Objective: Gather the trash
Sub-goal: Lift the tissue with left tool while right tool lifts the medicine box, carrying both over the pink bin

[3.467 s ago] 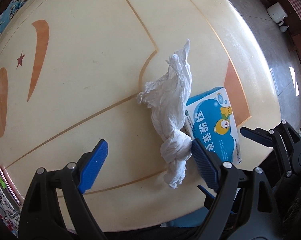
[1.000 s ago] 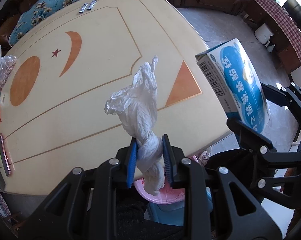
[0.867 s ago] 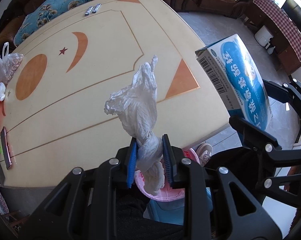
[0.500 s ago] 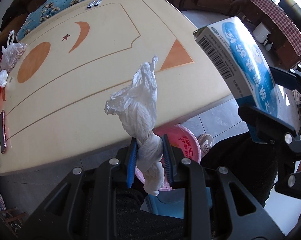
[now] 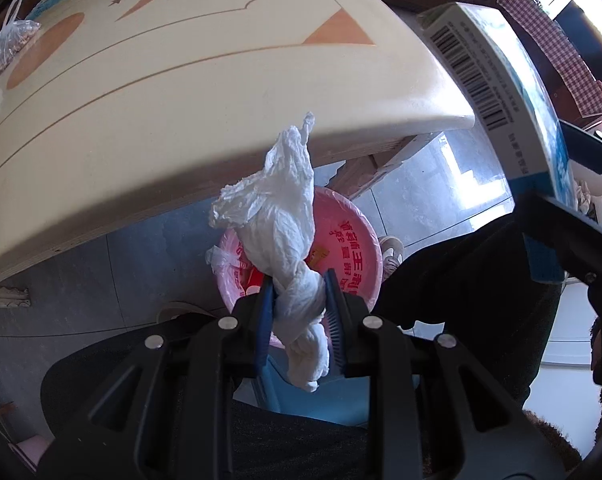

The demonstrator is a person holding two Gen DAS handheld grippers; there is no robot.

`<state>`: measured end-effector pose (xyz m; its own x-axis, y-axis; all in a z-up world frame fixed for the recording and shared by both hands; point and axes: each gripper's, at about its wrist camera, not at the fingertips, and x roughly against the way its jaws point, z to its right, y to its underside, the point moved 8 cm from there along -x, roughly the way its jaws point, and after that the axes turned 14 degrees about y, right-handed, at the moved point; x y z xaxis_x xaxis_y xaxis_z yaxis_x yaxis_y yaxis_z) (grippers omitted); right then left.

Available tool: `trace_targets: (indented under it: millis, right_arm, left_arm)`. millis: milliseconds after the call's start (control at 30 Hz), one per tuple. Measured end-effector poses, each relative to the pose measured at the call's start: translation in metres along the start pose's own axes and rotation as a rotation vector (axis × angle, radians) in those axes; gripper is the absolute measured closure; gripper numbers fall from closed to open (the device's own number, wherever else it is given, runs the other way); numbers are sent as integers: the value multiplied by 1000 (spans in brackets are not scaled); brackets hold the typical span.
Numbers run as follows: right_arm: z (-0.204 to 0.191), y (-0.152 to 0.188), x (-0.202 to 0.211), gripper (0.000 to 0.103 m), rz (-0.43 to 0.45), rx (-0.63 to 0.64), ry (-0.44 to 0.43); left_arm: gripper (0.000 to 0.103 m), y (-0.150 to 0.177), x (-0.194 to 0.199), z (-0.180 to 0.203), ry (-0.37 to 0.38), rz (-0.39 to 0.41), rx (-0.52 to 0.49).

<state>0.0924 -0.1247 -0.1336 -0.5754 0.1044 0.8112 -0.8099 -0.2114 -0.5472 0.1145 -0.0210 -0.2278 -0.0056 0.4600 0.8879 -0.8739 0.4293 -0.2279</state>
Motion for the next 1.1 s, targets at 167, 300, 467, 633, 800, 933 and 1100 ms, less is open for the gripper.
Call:
trace_targets:
  millis: [167, 300, 467, 633, 800, 933, 1100]
  right_arm:
    - [-9, 28, -19, 42, -40, -3, -11]
    - [-18, 49, -38, 42, -77, -7, -24]
    - [-31, 73, -66, 42, -130, -25, -58]
    - [-39, 95, -96, 42, -184, -31, -69]
    - [-43, 111, -129, 42, -241, -43, -76]
    - [-47, 122, -154, 42, -277, -39, -74]
    - [-50, 133, -184, 42, -337, -64, -103]
  left_arm:
    - [78, 16, -11, -5, 3, 10, 11]
    - [78, 25, -28, -12, 6, 8, 34]
    - [78, 39, -64, -21, 14, -49, 70]
    - [78, 44, -94, -31, 29, -97, 96]
    - [78, 47, -116, -38, 31, -130, 124]
    - [78, 48, -133, -49, 39, -162, 162]
    - [78, 52, -151, -61, 29, -197, 185]
